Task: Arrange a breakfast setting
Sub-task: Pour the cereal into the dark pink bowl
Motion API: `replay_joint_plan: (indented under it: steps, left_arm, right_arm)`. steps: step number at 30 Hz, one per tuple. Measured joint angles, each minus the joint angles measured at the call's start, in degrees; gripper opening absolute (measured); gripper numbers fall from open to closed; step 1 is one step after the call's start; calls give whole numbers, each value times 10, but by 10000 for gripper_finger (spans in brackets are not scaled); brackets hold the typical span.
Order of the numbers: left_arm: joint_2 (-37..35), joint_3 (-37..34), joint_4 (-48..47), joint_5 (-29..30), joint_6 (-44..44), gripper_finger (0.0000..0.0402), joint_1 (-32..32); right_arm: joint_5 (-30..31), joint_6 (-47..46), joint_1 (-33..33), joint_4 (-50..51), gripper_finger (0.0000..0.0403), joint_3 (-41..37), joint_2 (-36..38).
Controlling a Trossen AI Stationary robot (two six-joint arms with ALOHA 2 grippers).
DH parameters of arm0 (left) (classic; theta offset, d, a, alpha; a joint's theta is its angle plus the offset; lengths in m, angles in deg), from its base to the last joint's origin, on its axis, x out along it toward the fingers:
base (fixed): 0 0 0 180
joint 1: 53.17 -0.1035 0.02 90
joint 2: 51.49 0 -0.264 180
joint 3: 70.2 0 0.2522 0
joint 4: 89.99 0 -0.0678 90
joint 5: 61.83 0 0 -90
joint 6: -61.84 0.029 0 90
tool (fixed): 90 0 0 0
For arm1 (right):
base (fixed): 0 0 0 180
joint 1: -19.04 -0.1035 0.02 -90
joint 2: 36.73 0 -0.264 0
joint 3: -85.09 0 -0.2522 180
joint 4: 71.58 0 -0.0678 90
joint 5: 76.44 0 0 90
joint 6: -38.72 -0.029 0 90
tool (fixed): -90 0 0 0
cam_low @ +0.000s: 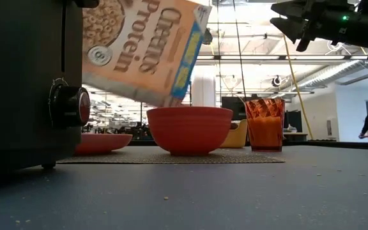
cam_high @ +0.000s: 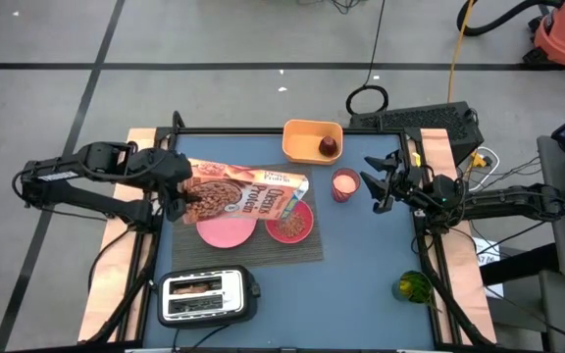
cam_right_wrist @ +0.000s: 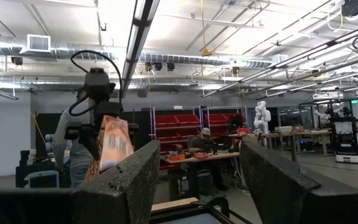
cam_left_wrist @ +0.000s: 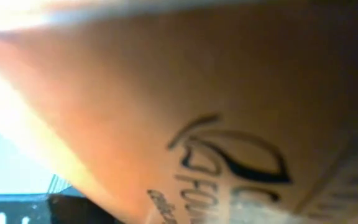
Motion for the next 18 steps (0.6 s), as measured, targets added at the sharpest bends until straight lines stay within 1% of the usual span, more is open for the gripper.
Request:
replay_joint_plan:
  steps: [2, 11, 14, 18]
  left_arm:
    - [-2, 0, 5, 0, -13, 243, 0]
    - [-3, 0, 0, 0, -1, 243, 0]
    - [-3, 0, 12, -1, -15, 243, 0]
    - [-3, 0, -1, -2, -9, 243, 0]
  right_arm:
    - [0, 0, 0, 0, 215, 0, 0]
    - [0, 0, 0, 0, 215, 0, 0]
    - [0, 0, 0, 0, 215, 0, 0]
    - [0, 0, 0, 0, 215, 0, 0]
